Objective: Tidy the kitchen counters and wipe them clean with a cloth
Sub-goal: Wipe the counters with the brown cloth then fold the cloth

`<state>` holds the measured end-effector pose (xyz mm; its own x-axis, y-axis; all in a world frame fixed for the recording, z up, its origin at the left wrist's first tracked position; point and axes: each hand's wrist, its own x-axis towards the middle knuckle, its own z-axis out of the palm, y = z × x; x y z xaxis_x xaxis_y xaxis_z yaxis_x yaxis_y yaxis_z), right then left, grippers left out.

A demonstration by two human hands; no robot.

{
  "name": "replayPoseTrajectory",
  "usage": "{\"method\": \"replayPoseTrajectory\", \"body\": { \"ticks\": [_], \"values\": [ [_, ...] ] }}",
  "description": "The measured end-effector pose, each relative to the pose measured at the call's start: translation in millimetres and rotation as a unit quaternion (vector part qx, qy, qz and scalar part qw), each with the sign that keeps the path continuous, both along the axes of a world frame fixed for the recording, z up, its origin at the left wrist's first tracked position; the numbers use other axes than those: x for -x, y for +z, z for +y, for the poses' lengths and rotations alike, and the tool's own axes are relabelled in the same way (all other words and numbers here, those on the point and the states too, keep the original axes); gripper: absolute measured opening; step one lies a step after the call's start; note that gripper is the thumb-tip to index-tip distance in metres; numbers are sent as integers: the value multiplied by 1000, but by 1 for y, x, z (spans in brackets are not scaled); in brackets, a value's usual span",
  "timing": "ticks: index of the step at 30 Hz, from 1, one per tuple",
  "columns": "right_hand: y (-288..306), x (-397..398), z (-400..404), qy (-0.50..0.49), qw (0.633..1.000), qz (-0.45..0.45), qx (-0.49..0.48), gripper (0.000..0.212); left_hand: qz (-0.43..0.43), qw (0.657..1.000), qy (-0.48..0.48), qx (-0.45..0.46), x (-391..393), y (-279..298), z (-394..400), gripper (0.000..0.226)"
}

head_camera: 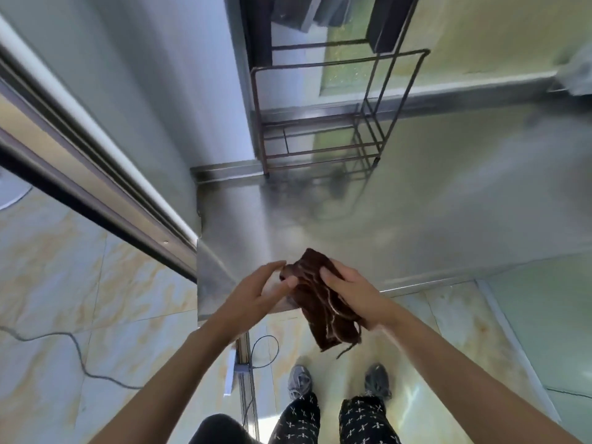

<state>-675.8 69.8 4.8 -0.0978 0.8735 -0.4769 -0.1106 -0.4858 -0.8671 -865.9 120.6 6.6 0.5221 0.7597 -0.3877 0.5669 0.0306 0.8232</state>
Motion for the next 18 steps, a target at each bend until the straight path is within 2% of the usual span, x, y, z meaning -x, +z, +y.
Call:
{"method": "replayPoseTrajectory", "body": {
  "ticks": [2,5,10,15,17,18],
  "values": [
    [18,-26,-12,-110,988,109,14,28,-52,997,-22,43,-33,16,5,60],
    [43,-59,-36,-211,960,184,6,28,-110,991,-6,76,-88,40,8,41],
    [64,-114,-85,-324,919,224,-27,28,-103,991,-78,25,-177,66,-9,10],
    [79,-171,-145,-374,882,287,-17,54,-123,981,-149,-8,-265,80,-55,16],
    [86,-195,-175,-386,885,261,-22,62,-135,974,-183,-5,-300,85,-77,15],
    [88,-207,-191,-400,891,215,-31,62,-137,969,-205,-9,-318,88,-90,15]
  ]
}}
